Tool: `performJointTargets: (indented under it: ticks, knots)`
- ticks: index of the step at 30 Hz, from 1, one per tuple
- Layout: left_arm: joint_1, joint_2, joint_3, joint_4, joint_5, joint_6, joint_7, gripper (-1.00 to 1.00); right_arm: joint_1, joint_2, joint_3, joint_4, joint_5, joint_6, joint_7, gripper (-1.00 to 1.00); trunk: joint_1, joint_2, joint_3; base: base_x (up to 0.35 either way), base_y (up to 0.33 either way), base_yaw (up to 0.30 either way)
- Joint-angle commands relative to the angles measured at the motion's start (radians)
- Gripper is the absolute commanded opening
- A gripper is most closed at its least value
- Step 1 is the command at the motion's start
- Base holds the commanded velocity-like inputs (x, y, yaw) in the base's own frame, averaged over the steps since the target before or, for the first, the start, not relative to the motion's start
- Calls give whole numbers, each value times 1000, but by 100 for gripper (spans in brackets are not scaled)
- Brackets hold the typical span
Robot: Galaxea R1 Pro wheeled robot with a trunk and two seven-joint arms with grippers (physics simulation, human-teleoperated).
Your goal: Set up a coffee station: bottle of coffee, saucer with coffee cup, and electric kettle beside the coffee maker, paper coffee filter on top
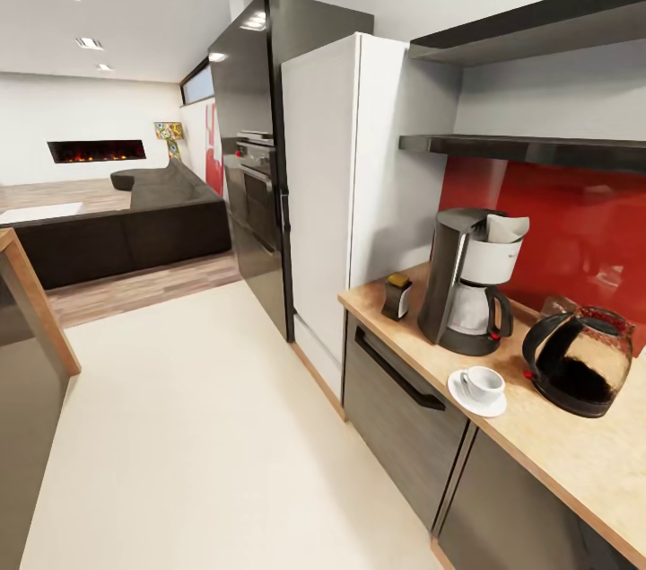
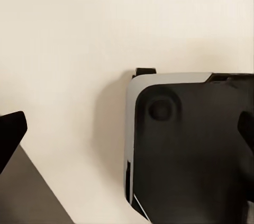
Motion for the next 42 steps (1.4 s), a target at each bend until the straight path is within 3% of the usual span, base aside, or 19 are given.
performJointTargets:
  ticks: [1, 2, 4, 8, 42]
  knots:
    - [-1, -1, 9, 0, -7, -2, -4, 100, 1, 0, 8, 0, -38, 2, 1, 100, 1, -2, -2, 0, 0, 0]
    - [-1, -4, 9, 0, -7, -3, -4, 100, 2, -1, 8, 0, -93, 2, 1, 100, 1, -2, -2, 0, 0, 0]
    - [0, -7, 8, 1, -8, -2, -4, 100, 3, -1, 9, -1, -151, 2, 2, 100, 1, -2, -2, 0, 0, 0]
    - [-1, -10, 7, 1, -9, -1, -4, 100, 3, -2, 9, -2, -188, 3, 3, 100, 1, -2, -2, 0, 0, 0]
    - [0, -12, 4, 7, -13, -1, -5, 100, 3, -6, 10, -2, -197, 0, -5, 100, 1, -2, -2, 0, 0, 0]
